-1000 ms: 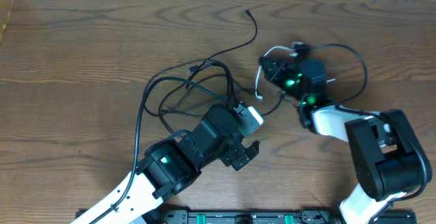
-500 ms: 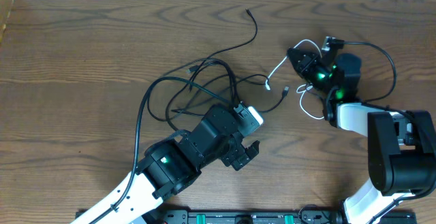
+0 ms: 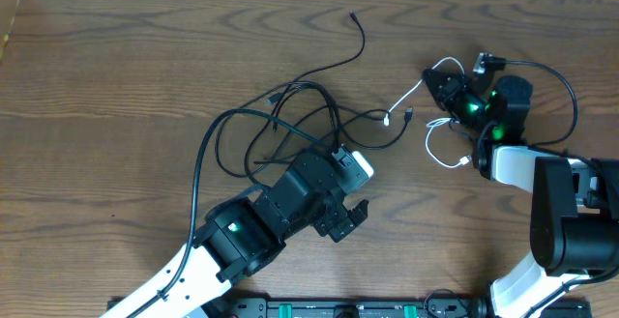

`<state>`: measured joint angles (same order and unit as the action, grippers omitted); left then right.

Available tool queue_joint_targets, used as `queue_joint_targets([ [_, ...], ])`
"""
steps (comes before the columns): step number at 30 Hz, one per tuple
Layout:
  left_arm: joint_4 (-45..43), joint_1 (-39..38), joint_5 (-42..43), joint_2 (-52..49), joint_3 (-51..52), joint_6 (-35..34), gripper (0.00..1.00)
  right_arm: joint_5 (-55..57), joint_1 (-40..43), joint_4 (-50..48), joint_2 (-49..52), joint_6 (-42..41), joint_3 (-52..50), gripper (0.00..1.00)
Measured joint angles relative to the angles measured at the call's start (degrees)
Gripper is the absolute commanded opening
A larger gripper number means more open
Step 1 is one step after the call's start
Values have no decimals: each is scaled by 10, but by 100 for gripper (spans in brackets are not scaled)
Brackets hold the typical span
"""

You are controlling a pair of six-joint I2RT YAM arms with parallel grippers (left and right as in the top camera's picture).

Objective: Untangle cables
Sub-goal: 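Grasp the white cable with the right gripper and pull it rightward, then drag the white cable to the far right with the right gripper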

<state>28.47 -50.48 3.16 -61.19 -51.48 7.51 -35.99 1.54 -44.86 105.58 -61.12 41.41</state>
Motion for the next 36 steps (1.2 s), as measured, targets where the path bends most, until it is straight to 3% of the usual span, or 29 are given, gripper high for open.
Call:
queue_joint_targets([
  [8,0,0,0,0,0,0,96,33,10,157,0,9,-1,1],
  [23,0,0,0,0,0,0,96,38,104,231,0,65,-1,1],
  [36,0,0,0,0,0,0,96,3,184,233,0,112,-1,1],
])
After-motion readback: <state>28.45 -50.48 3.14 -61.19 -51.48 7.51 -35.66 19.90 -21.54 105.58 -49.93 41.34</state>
